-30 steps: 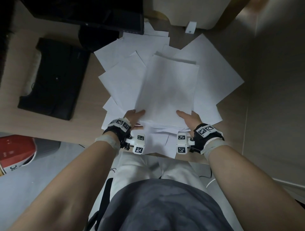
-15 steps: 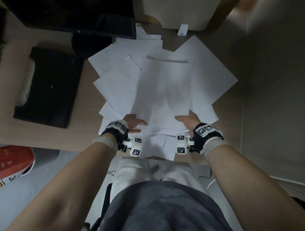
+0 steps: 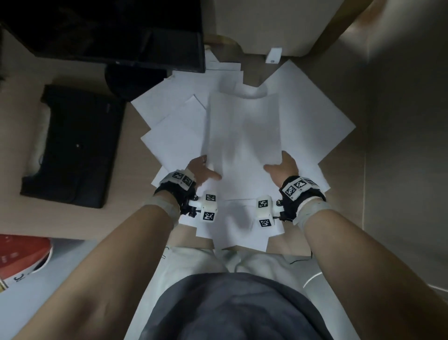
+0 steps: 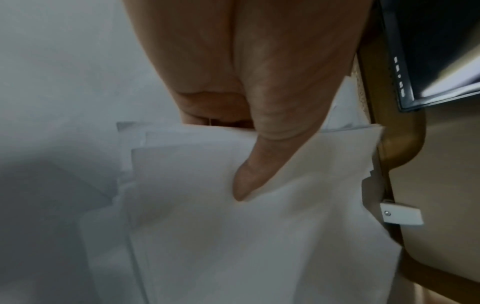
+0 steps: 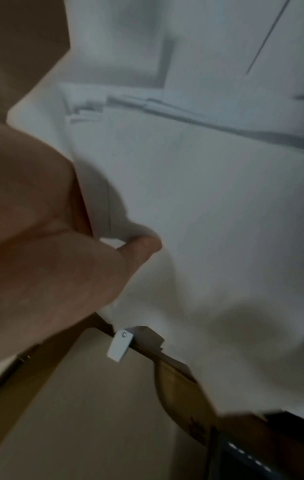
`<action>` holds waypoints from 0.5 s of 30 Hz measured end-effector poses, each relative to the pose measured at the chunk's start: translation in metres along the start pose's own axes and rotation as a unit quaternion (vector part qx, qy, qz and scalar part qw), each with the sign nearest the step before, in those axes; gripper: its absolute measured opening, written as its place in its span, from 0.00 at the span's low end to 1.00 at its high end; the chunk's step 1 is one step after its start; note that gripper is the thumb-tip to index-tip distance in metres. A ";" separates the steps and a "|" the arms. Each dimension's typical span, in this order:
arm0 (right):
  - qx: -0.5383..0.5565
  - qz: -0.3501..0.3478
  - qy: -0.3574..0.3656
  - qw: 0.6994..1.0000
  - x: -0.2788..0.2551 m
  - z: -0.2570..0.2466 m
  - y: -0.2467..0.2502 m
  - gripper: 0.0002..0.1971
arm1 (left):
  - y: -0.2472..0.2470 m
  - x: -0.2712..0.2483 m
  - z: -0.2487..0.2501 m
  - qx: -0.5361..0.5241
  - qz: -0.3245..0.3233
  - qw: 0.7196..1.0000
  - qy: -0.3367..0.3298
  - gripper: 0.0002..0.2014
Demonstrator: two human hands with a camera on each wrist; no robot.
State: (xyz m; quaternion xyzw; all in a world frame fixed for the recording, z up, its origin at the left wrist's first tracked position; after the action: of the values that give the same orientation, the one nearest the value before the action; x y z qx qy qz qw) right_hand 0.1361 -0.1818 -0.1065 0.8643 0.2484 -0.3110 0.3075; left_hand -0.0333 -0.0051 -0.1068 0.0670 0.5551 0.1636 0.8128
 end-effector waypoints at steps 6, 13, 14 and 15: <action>-0.064 -0.082 0.066 0.992 -0.009 -0.051 -0.055 0.22 | 0.037 -0.013 -0.051 -0.054 0.032 0.996 0.066 0.26; -0.208 -0.099 0.058 0.971 -0.003 -0.088 -0.122 0.39 | 0.059 -0.006 -0.093 -0.276 0.128 0.946 0.109 0.33; -0.208 -0.100 0.044 0.972 -0.001 -0.088 -0.126 0.44 | 0.063 -0.002 -0.095 -0.307 0.155 0.934 0.099 0.38; -0.209 -0.102 0.029 0.972 0.001 -0.088 -0.130 0.48 | 0.067 -0.001 -0.095 -0.324 0.168 0.927 0.088 0.42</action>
State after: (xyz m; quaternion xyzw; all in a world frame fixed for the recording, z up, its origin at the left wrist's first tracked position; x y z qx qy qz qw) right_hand 0.0899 -0.0316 -0.1017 0.7595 0.4034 -0.2565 0.4411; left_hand -0.1348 0.0506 -0.1219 -0.1229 0.5217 0.4738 0.6987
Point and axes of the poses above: each hand's wrist, its own x-axis towards the middle knuckle, its own y-axis out of the back of the hand, z = x × y, the point moved 3 cm from there along x, towards the middle knuckle, and after that the axes turned 14 degrees about x, right-handed, at the moved point
